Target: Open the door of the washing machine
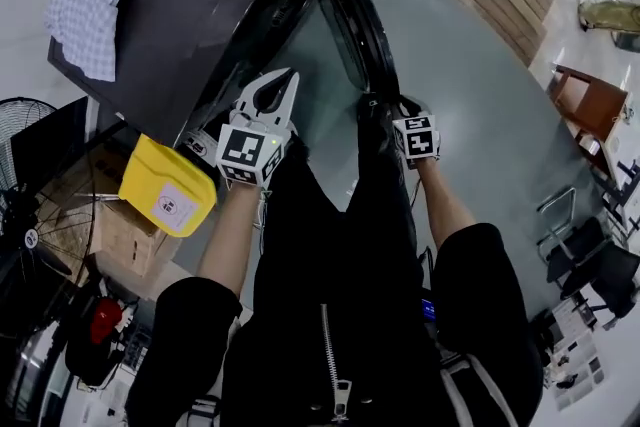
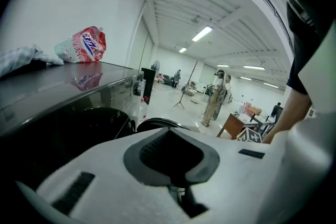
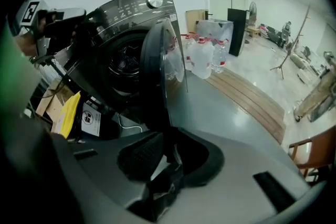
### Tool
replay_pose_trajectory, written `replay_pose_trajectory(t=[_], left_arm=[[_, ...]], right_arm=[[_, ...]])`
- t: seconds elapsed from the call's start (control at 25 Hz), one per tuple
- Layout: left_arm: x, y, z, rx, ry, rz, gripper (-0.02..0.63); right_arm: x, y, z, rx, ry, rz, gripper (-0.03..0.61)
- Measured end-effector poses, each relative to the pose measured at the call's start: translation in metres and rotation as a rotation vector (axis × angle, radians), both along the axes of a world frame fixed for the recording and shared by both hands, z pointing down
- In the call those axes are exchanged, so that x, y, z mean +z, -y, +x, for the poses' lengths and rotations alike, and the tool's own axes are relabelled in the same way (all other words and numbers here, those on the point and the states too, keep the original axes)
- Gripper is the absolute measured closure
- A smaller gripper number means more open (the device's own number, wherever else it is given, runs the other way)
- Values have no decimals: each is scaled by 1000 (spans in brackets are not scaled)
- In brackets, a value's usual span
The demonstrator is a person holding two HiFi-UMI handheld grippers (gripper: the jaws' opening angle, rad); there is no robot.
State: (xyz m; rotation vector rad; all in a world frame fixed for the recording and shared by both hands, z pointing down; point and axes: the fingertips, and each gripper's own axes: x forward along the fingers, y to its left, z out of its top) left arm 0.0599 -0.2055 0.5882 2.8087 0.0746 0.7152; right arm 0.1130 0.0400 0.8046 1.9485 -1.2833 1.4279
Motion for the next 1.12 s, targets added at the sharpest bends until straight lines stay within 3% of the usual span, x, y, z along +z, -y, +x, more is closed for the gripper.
replay_pose_trajectory(t=[0.28, 0.48, 0.92, 1.12], left_arm=[[7, -25, 70, -72, 34, -11, 609], [9, -41, 100, -118, 48, -2, 609], [12, -67, 87, -299, 70, 7, 609], [5, -72, 62, -365, 55, 28, 609]], right_arm=[[-1, -42, 93, -103, -14, -27, 506], [0, -56, 161, -180, -51, -24, 503], [-2, -59, 263, -254, -120, -36, 490], [-5, -63, 304, -134, -180, -87, 479]])
